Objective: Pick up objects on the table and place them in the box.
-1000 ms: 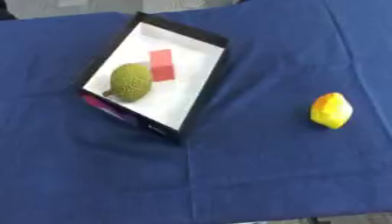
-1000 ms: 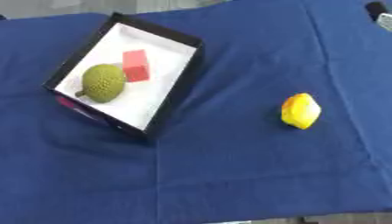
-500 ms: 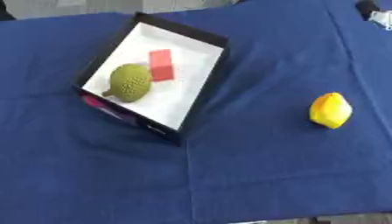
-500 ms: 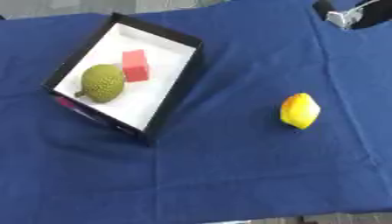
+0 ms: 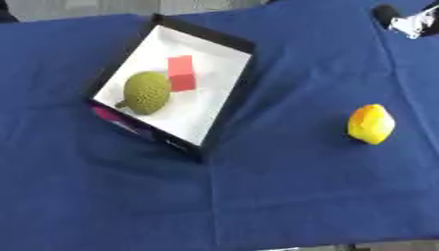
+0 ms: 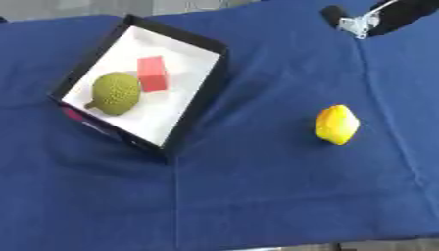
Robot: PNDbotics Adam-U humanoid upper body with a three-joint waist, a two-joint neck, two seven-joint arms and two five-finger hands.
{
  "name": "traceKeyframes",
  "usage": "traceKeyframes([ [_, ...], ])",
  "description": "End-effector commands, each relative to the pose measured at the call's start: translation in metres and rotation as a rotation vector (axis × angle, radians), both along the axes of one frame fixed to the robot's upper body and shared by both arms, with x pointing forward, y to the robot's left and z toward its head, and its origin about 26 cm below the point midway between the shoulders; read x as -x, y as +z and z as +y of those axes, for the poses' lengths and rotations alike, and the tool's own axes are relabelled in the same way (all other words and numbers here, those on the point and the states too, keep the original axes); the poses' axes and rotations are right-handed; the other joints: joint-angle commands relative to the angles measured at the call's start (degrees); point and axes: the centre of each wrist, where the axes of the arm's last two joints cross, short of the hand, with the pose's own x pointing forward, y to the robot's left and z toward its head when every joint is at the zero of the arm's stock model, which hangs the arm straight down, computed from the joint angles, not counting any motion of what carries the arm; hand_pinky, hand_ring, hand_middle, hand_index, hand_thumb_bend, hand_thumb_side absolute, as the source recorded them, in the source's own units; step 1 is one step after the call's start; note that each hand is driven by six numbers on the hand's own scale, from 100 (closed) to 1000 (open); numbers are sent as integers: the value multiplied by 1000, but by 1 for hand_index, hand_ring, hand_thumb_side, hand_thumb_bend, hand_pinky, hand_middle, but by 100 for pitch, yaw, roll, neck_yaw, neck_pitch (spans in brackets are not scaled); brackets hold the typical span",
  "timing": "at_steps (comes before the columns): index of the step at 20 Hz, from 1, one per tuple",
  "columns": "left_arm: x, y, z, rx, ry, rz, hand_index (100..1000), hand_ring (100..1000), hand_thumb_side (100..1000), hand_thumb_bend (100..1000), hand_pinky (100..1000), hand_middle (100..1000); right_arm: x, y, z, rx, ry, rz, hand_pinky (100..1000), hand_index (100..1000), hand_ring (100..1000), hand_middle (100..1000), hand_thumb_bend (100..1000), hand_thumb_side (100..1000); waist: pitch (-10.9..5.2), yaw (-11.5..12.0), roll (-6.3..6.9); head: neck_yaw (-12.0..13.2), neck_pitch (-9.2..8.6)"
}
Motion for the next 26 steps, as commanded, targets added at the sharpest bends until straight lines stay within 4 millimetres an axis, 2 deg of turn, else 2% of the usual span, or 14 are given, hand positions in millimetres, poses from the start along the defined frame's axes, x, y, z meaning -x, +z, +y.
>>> traceKeyframes([
  [1,2,7,2,-26,-5,-15,774,715,664,100,637,750,9,12,-6,196,112,-33,1000,939,1000,1000,100,342,-197,5,33,-5,-8],
  [6,1,8,2,-31,-11,-13,770,715,660,100,637,757,17,1,-20,265,98,29,1000,936,1000,1000,100,469,-186,8,19,-8,-8],
  [11,1,8,1,-33,-14,-10,768,715,656,100,636,757,25,-11,-34,310,79,74,1000,932,1000,1000,269,528,-174,7,14,-2,-8],
  [12,1,8,1,-33,-15,-11,767,715,656,100,636,758,26,-13,-37,314,69,82,1000,932,1000,1000,305,515,-171,5,13,1,-8],
  [15,1,8,1,-34,-15,-11,766,715,653,100,636,758,30,-22,-46,332,41,106,1000,932,1000,1000,280,550,-160,3,12,13,-8],
  [21,1,8,1,-34,-12,-7,761,713,646,100,634,756,38,-36,-56,367,8,126,1000,934,1000,1000,325,567,-143,-8,1,31,-8],
  [26,1,7,1,-36,-13,1,758,712,644,100,632,754,38,-49,-60,404,-16,131,1000,937,1000,1000,390,541,-130,-8,4,27,-8],
])
